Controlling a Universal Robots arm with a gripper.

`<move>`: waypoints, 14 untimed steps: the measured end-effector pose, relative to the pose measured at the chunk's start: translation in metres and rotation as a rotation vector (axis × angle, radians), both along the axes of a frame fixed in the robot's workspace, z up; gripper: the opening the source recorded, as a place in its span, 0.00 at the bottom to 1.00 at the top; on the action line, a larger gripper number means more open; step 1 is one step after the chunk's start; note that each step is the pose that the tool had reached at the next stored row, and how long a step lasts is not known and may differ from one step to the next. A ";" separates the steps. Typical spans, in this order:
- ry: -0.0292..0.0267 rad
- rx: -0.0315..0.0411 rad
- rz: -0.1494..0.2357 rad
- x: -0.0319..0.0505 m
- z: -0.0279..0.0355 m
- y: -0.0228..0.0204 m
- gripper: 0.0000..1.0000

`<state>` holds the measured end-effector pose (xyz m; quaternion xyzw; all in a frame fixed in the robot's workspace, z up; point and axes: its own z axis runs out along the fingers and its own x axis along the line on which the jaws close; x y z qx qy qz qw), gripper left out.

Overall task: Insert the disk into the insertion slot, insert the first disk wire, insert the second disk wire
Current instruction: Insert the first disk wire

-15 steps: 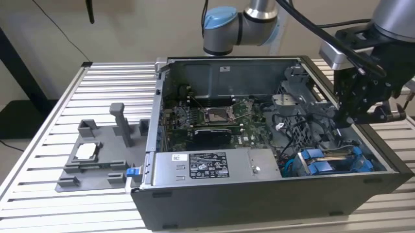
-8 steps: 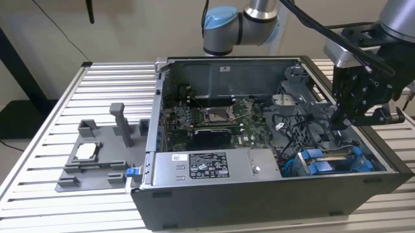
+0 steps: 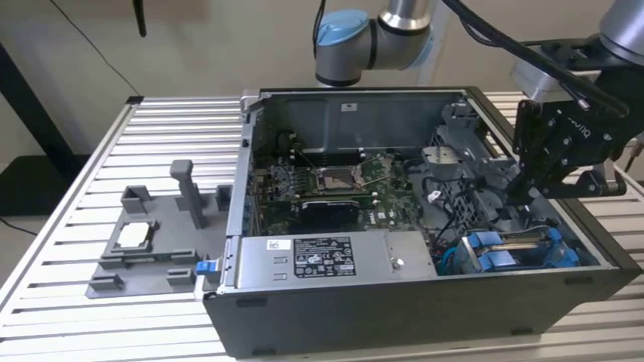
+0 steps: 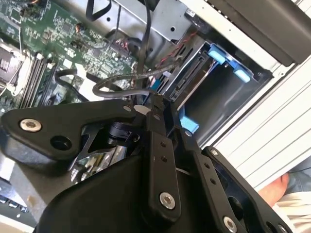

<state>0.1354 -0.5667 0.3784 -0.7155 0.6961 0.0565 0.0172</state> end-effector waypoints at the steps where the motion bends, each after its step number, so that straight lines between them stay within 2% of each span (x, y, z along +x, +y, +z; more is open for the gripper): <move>1: 0.0109 0.0001 0.000 0.0007 -0.0003 -0.0003 0.19; 7: 0.0672 0.0001 0.000 0.0037 -0.0021 -0.0016 0.19; 8: 0.0760 0.0002 0.000 0.0042 -0.0025 -0.0017 0.19; 9: 0.0814 0.0004 0.000 0.0046 -0.0032 -0.0016 0.19; 10: 0.0831 0.0002 0.000 0.0047 -0.0040 -0.0017 0.19; 12: 0.0825 0.0001 0.000 0.0047 -0.0070 -0.0018 0.19; 14: 0.0744 -0.0002 0.000 0.0047 -0.0090 -0.0019 0.19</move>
